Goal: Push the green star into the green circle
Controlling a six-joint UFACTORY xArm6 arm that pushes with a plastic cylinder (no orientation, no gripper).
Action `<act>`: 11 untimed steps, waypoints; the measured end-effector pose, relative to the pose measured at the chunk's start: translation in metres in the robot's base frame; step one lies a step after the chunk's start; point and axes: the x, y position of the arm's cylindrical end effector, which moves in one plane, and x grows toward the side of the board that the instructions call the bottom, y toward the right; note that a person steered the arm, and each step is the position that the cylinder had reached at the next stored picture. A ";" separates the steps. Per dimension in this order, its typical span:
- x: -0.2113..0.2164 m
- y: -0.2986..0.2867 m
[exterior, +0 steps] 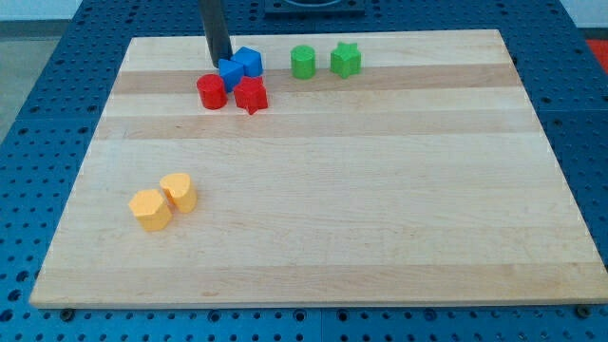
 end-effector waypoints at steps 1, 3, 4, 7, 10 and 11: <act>0.000 0.000; -0.053 -0.004; -0.060 0.055; -0.053 0.245; -0.005 0.229; 0.004 0.217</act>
